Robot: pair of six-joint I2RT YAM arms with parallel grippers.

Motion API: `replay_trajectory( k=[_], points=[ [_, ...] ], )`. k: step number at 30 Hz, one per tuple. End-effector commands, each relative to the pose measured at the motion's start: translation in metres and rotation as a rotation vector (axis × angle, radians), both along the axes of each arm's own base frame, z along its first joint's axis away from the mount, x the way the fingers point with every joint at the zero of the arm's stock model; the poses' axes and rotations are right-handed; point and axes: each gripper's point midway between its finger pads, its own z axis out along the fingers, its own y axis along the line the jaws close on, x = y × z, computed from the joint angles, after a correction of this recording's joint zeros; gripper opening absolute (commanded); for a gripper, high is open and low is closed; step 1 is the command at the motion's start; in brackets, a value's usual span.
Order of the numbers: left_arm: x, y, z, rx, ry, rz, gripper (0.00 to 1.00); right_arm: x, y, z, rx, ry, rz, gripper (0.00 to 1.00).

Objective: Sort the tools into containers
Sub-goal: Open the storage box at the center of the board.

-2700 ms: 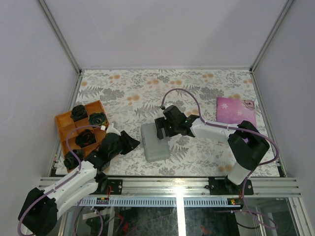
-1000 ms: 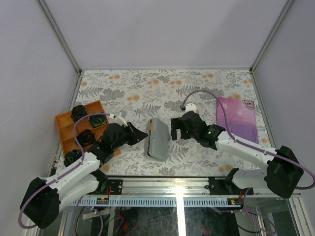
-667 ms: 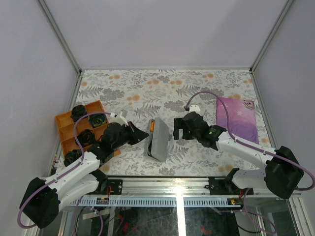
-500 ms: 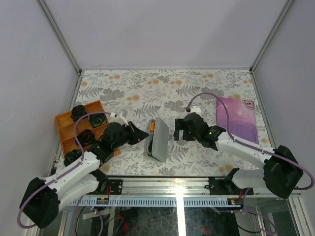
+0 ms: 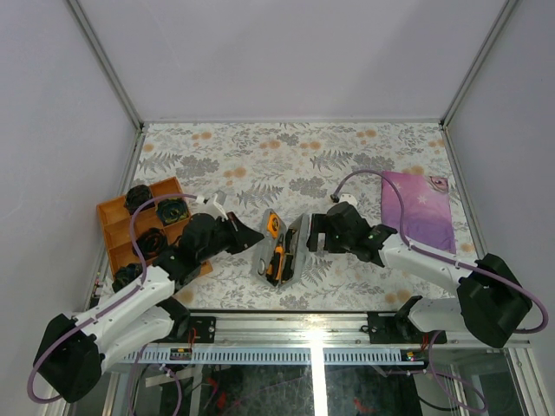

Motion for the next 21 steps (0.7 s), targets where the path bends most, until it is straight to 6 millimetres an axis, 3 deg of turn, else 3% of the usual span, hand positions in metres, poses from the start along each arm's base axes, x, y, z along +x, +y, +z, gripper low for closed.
replay_trajectory(
  k=[1, 5, 10, 14, 21],
  points=[
    [0.007, 0.001, 0.020, -0.017, -0.069, 0.025, 0.00, 0.005, 0.004, 0.002, 0.050, -0.006, -0.015, 0.98],
    [0.003, 0.014, 0.000, 0.031, -0.030, 0.076, 0.00, 0.005, -0.015, -0.007, -0.019, 0.001, -0.049, 0.98],
    [-0.002, 0.032, -0.020, 0.075, 0.001, 0.142, 0.00, 0.004, -0.058, -0.011, -0.215, -0.028, -0.120, 0.99],
    [-0.006, 0.041, -0.036, 0.097, 0.033, 0.176, 0.00, 0.005, -0.087, -0.001, -0.330, -0.064, -0.187, 0.98],
    [-0.012, 0.049, -0.062, 0.109, 0.083, 0.213, 0.00, 0.004, -0.110, 0.021, -0.411, -0.111, -0.234, 0.98]
  ],
)
